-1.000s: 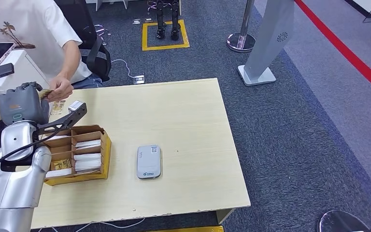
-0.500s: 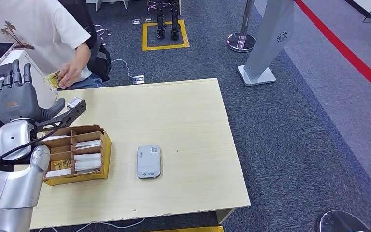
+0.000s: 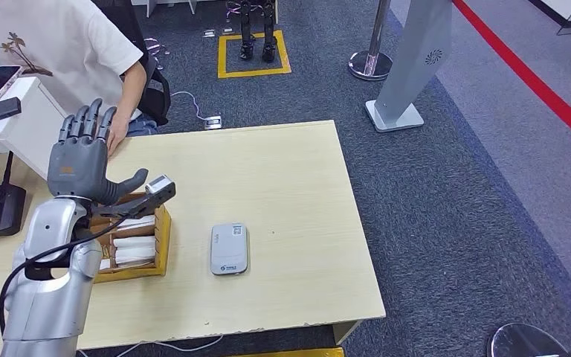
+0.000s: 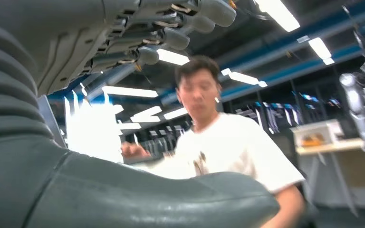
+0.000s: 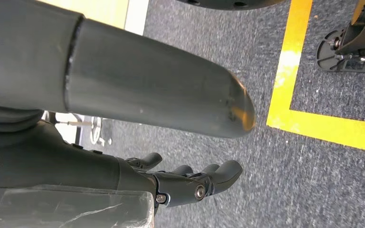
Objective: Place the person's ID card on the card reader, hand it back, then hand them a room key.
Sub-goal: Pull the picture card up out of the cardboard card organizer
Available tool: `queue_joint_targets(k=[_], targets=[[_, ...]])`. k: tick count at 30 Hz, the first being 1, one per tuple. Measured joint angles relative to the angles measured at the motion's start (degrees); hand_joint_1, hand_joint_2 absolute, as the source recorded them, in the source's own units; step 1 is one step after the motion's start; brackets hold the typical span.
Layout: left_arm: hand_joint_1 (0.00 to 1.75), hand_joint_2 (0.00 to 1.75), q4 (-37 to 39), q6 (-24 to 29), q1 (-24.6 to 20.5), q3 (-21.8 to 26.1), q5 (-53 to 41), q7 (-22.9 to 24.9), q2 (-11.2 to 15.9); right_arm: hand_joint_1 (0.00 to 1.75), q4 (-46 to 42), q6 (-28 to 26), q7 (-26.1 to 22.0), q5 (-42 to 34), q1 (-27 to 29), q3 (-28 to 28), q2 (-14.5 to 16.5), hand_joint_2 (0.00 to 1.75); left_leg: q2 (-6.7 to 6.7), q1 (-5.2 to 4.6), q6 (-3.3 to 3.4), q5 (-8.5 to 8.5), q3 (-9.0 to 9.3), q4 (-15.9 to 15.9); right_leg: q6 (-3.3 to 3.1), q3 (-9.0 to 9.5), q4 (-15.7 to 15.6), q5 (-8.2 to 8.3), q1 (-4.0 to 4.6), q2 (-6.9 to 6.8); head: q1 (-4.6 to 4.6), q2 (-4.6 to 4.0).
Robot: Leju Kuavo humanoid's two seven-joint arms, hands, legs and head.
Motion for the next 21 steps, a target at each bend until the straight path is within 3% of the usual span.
queue_joint_targets(k=[4, 10, 14, 21], targets=[[0.00, 1.75, -0.4, -0.1, 0.6, 0.0, 0.4, -0.2, -0.2, 0.00, 0.0, 0.0, 0.0, -0.2, 0.0, 0.0, 0.0, 0.00, 0.00, 0.00, 0.00, 0.00, 0.00, 0.0, 0.00, -0.01, 0.0, 0.00, 0.00, 0.00, 0.00, 0.00], [0.00, 1.75, -3.9, -0.3, 6.2, -1.1, 3.8, -0.8, -0.5, 0.00, 0.0, -0.5, -0.2, -1.5, 0.2, 0.0, 0.0, 0.00, -0.01, 0.03, 0.00, 0.00, 0.00, 0.0, -0.01, -0.03, 0.0, -0.01, 0.02, 0.00, -0.02, 0.00], [0.00, 1.75, -9.0, -1.2, 16.5, -3.4, 6.8, -0.8, 3.4, 0.00, 0.0, -0.8, -0.3, -3.2, 0.5, 0.0, 0.0, 0.00, 0.00, 0.05, 0.00, 0.00, -0.01, 0.0, 0.00, -0.04, 0.0, -0.03, 0.03, 0.01, -0.02, 0.00], [0.00, 1.75, -11.1, -1.4, 20.0, -3.7, 7.0, -0.7, 5.7, 0.00, 0.0, -0.8, -0.2, -3.5, 0.5, 0.0, 0.0, 0.00, -0.02, 0.04, 0.00, 0.00, -0.01, 0.0, 0.00, -0.02, 0.0, -0.02, 0.03, -0.01, -0.01, 0.00]])
